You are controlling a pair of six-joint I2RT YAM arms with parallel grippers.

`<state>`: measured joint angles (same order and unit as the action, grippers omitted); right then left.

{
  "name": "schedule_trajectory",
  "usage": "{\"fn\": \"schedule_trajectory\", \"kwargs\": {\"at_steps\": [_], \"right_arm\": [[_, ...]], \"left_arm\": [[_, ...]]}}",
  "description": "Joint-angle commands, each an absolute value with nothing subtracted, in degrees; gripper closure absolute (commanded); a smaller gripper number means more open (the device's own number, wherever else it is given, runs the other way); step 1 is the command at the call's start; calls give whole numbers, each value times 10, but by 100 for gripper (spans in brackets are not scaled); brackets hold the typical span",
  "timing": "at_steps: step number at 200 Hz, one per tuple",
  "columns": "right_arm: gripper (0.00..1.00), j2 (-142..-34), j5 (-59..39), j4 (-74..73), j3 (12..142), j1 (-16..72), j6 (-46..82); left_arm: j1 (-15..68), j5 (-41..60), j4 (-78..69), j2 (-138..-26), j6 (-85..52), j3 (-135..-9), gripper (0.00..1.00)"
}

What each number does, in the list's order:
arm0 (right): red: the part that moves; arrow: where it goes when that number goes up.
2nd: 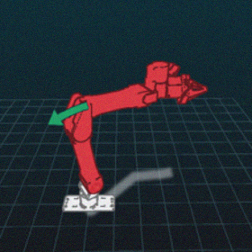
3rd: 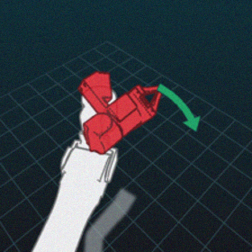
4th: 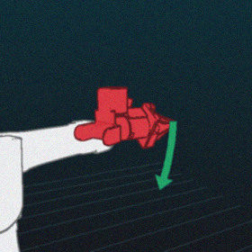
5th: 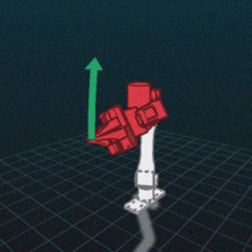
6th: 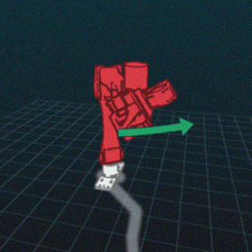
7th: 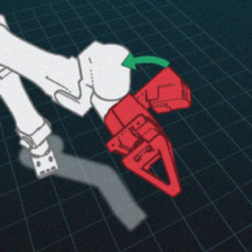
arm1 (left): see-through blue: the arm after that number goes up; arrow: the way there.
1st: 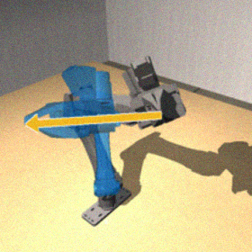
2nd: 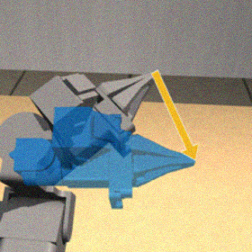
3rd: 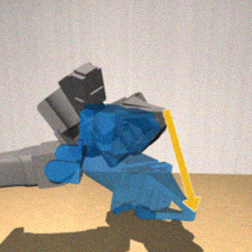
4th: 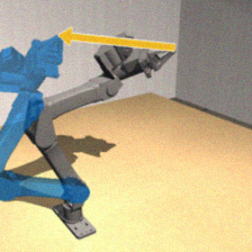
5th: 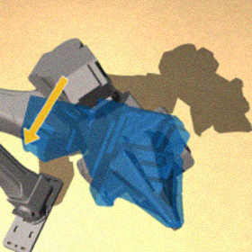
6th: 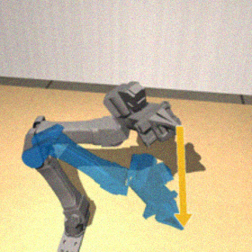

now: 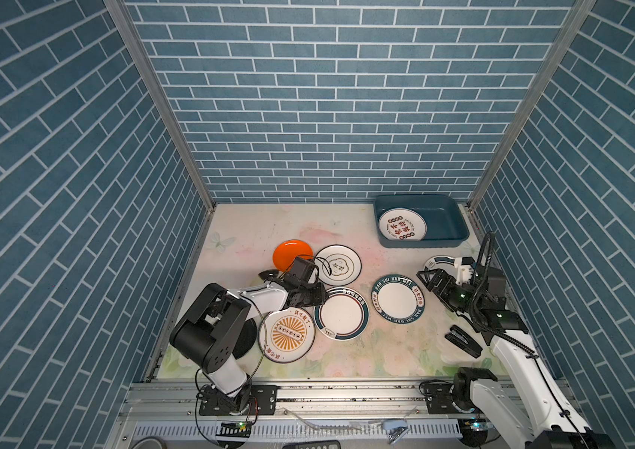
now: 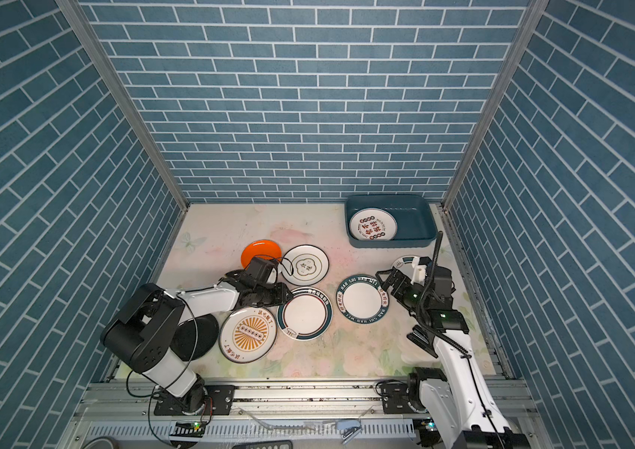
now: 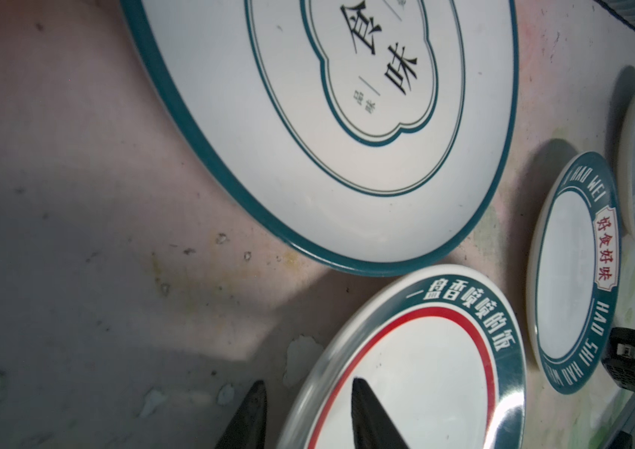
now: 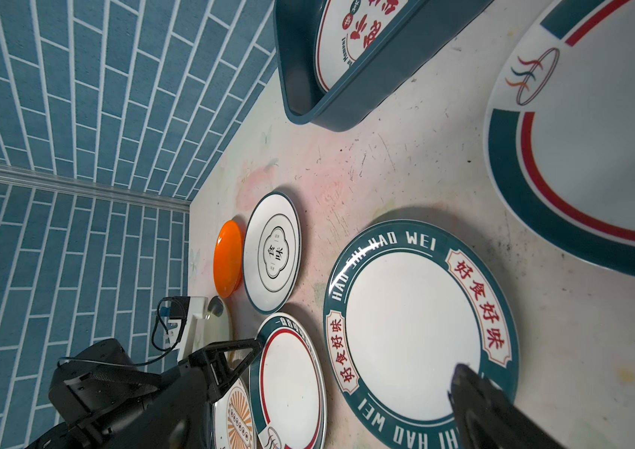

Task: Place the plates into the plastic bin on the countertop
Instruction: 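Reach the left gripper to the red-rimmed plate and grasp its edge, then lift the red-rimmed plate upright with the left gripper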

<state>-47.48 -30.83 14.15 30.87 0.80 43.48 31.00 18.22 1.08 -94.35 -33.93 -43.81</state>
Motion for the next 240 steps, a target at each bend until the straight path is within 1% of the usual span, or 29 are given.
{"fn": "schedule_trajectory", "kwargs": {"at_steps": [1,26,61,71,89,99,111,158,175,240], "right_arm": [[2,-476,-290,144,298,7,438],[2,-475,-284,141,295,7,447],[2,-474,-301,121,288,7,475],[2,-473,-300,122,287,7,476],[2,-467,-294,128,287,7,475],[2,-465,-292,129,287,7,476],[2,-464,-291,128,286,7,478],[2,-463,-292,128,284,8,481],[2,-463,-293,128,284,8,481],[3,-464,-298,124,282,7,483]], "left_arm": [[310,182,34,-960,-327,-445,69],[310,183,29,-968,-330,-443,74],[311,187,32,-978,-322,-447,74],[311,190,28,-981,-322,-446,75],[312,194,31,-987,-320,-450,81],[311,195,35,-987,-318,-453,89],[311,195,39,-984,-315,-454,94],[311,199,52,-942,-310,-451,96],[311,201,63,-926,-308,-453,100],[311,220,94,-827,-327,-461,100]]}}
